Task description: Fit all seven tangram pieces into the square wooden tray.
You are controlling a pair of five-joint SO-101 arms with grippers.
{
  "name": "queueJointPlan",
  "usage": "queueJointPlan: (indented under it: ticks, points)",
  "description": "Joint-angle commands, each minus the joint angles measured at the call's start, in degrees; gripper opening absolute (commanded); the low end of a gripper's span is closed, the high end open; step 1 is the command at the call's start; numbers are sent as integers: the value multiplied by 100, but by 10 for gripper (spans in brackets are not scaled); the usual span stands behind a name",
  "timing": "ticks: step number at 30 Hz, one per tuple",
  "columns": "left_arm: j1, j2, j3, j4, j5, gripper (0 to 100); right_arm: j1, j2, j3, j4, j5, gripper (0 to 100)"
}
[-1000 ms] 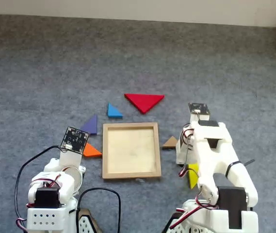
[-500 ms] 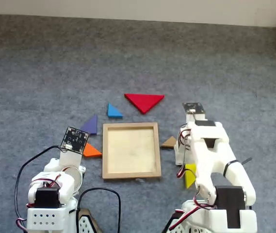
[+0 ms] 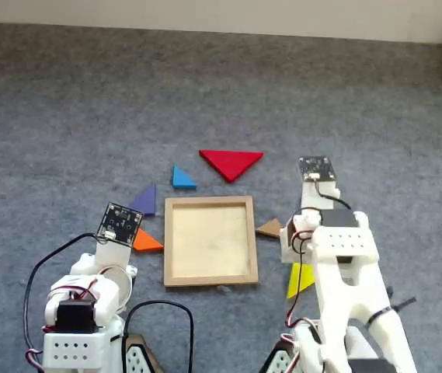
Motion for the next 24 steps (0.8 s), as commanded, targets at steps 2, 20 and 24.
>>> queueJointPlan:
  ticks: [2,20,24]
  points:
    - [101,-110,110,26,44,7,-57,-435,-48,409,26,161]
    - [101,-110,110,26,44,7,-66,1560,171,-418,-457,334]
    - [101,-110,110,26,44,7,-66,2053,163,-435,-457,278]
